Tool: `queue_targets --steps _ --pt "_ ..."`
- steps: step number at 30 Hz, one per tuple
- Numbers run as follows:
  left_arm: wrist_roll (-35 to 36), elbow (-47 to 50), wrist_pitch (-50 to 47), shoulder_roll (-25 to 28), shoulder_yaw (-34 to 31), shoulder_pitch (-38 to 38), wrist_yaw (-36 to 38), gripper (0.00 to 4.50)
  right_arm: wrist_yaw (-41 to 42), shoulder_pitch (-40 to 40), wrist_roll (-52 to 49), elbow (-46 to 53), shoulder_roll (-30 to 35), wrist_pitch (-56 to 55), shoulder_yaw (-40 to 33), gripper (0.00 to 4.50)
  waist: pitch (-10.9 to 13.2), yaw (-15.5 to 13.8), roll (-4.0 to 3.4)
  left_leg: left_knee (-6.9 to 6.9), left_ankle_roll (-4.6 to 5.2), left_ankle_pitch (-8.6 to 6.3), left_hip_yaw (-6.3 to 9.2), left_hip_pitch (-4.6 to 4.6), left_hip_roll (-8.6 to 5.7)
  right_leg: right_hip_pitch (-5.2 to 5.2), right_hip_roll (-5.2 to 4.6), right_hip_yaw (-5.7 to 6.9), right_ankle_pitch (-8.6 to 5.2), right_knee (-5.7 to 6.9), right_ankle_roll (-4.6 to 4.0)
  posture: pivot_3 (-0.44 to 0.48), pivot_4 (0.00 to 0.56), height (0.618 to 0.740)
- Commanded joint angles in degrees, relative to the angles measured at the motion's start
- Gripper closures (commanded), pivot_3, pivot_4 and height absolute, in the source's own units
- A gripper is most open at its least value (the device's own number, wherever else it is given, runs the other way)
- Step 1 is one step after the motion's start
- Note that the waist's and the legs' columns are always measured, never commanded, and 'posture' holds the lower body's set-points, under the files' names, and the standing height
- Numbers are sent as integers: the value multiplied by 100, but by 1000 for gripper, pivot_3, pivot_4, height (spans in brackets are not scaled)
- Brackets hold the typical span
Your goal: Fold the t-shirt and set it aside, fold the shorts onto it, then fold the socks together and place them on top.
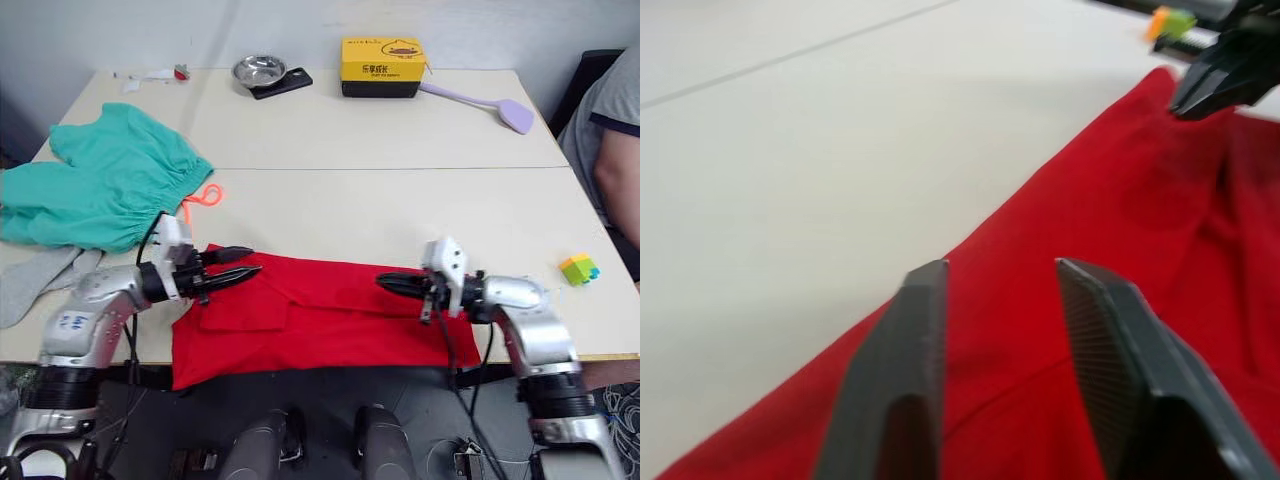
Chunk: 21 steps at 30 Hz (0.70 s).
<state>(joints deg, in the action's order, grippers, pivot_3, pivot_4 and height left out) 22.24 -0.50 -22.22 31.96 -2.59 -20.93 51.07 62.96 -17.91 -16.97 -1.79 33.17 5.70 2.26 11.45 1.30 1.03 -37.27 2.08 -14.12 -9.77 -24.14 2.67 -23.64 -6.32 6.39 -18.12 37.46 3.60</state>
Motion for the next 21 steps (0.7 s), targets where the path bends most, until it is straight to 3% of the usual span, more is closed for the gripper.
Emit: queue_targets --steps 1,2,10,15,19,21 --pt "-183 305 -14 -169 99 140 -435 4048 -650 155 557 40 -195 -516 104 4500 0 14 1 -1 1 -1 0 -1 0 1 0 -1 1 -2 2 0 150 740" --pt "-246 276 -4 -166 86 213 -521 4342 -828 163 610 -12 -217 -454 53 4500 0 19 1 -1 1 -1 -3 0 0 1 0 -4 2 -2 4 0 150 740" --pt "-518 -411 598 -192 -490 636 -1175 4342 -1481 257 739 -1055 240 -774 -751 4500 -1 32 1 6 -4 3 -4 11 4 1 2 -7 1 2 2 0 150 740" --pt "-697 -1108 1063 -181 -824 522 -1636 4342 -1435 344 508 -1648 482 -1035 -1289 4500 -1 30 1 12 -4 2 -3 24 4 13 2 -6 1 0 2 0 150 740" --pt "-455 -1372 1337 -129 -1037 305 -1474 4342 -1448 233 392 -2214 649 -1287 -1605 4500 -1 38 2 19 -3 -1 -10 49 4 33 2 -11 1 -2 2 0 150 740" --pt "-157 -1257 1418 -48 -1151 226 -1053 4342 -956 151 -1 -2215 629 -1517 -1744 4500 -1 64 2 22 -5 -2 -13 49 6 29 3 -14 0 -1 1 0 150 740"
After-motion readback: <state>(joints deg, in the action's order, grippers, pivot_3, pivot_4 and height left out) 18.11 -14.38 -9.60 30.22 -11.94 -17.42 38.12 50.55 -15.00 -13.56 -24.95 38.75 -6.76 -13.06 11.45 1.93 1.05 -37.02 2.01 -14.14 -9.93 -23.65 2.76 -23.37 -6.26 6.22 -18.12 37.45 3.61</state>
